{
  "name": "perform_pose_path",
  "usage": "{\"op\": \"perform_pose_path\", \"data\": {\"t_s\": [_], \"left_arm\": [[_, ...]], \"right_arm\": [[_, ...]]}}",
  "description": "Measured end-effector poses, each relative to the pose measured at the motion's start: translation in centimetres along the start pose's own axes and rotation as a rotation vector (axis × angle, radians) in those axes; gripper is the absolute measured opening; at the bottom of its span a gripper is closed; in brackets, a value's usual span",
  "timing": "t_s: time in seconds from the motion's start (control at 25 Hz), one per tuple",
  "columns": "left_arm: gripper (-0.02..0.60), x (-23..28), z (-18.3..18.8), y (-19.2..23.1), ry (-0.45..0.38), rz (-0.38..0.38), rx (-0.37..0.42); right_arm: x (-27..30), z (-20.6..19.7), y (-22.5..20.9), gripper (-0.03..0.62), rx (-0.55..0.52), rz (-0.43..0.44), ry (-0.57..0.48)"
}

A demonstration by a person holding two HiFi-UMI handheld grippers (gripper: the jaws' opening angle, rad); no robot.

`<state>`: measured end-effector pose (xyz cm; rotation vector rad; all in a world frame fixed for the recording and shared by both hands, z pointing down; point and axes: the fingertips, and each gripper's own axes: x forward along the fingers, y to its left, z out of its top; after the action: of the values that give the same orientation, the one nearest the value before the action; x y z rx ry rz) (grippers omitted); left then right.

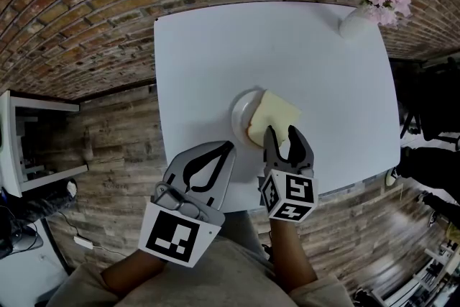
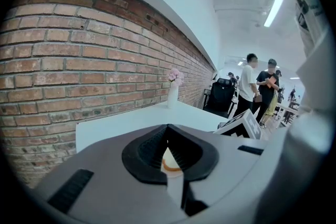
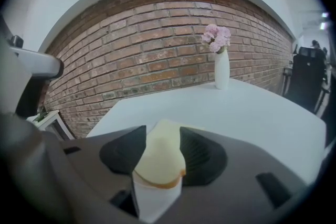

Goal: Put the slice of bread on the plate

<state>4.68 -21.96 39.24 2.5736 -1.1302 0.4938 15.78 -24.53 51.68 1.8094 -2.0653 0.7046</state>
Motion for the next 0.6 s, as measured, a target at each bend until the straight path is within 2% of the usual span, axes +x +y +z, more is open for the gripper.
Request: {"op": "perform_pose_path", "data": {"t_s": [0.32,0.48,0.6], "left_arm": [[0.009,-0.4,0.3,-0.2,-0.011,0.0,-0.004],[0.009,-0.7,0.5,-0.7,-0.02,-0.014,0.009],[0.009,-1.2,0.5,-1.3,-0.028,-0.029,0.017]], "right_arm": [[-1.2,1.6,0.6,0.048,-0.015,0.013,-0.057],[-2.2,2.4,1.0,0.009,-0.026,0.016,-0.082],[-3.5,3.3,1.3,0.008,-0.023,0.019,-0.114]]}}
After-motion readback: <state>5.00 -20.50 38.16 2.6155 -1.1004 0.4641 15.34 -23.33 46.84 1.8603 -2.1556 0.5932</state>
